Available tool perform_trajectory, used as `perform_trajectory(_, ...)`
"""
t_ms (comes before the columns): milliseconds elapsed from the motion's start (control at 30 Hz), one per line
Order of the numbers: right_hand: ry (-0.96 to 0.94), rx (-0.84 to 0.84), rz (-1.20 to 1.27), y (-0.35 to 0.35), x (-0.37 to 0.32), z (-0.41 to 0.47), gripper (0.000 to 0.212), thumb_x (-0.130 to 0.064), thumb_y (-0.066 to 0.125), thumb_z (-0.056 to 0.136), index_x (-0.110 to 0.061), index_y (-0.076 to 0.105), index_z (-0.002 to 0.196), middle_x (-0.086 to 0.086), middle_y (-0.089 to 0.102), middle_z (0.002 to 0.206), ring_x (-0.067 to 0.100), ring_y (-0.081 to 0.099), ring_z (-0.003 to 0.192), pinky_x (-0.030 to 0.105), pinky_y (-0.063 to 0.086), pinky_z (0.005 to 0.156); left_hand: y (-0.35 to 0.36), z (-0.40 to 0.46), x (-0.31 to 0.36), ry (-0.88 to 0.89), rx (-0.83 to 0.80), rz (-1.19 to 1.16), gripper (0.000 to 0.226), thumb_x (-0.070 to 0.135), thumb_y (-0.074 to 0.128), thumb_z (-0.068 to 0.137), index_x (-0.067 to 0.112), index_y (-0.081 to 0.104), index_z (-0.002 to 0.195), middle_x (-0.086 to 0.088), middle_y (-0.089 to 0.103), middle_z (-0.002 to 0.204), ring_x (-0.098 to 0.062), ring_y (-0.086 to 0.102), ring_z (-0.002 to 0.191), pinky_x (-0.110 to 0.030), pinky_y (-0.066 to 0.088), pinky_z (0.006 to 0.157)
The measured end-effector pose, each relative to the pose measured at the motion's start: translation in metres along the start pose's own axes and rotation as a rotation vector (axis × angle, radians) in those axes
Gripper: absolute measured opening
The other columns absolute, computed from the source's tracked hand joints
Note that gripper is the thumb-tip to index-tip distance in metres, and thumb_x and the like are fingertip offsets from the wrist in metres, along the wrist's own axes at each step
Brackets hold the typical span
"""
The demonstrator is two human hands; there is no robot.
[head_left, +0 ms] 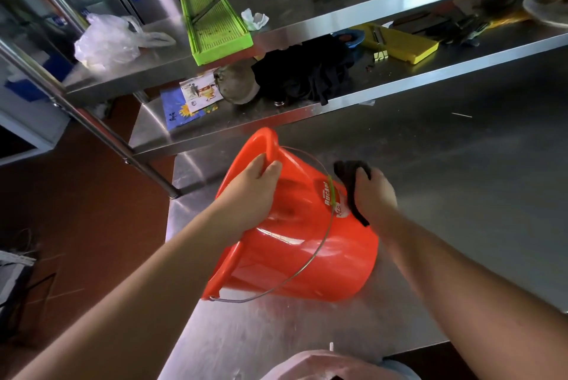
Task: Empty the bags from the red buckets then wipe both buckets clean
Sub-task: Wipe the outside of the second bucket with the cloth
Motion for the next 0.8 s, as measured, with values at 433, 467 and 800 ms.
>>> perform_trajectory(433, 0.211, -0.497, 0.564, -0.005, -0.092, -0.028, 0.028, -0.03, 0.072, 0.083, -0.011, 0.065, 0.064, 0.014, 0.058, 0.063, 0.026, 0.057, 0.05, 0.033, 0.051, 0.049, 0.025, 0.005, 0.025, 0.073, 0.043, 0.125, 0.054, 0.05, 0.036, 0.11, 0.017, 0.045, 0.151, -0.01, 0.066, 0.127, -0.025, 0.062, 0.099, -0.031, 0.035, 0.081)
perform_trajectory(467, 0.205, -0.462, 0.589, -0.008, -0.091, -0.032, 0.03, -0.029, 0.073, 0.083, -0.011, 0.067, 0.06, 0.014, 0.058, 0.062, 0.025, 0.057, 0.047, 0.031, 0.05, 0.046, 0.025, 0.007, 0.027, 0.072, 0.049, 0.107, 0.053, 0.049, 0.036, 0.11, 0.017, 0.045, 0.151, -0.003, 0.064, 0.123, -0.016, 0.059, 0.09, -0.03, 0.034, 0.084)
perform_trajectory(800, 0.131, -0.261, 0.816, 0.002, -0.073, -0.131, 0.013, -0.005, 0.061, 0.08, 0.002, 0.061, 0.069, 0.019, 0.051, 0.052, 0.026, 0.053, 0.038, 0.041, 0.045, 0.045, 0.015, 0.027, 0.036, -0.004, 0.092, -0.014, 0.041, 0.036, 0.042, 0.111, 0.004, 0.058, 0.132, -0.021, 0.068, 0.124, -0.04, 0.067, 0.11, -0.051, 0.058, 0.094)
Point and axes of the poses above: each hand's wrist, its own z-axis towards the middle knuckle, its own y-axis out of the palm, x = y × z, the point moved 6 cm from there along z, towards the middle knuckle
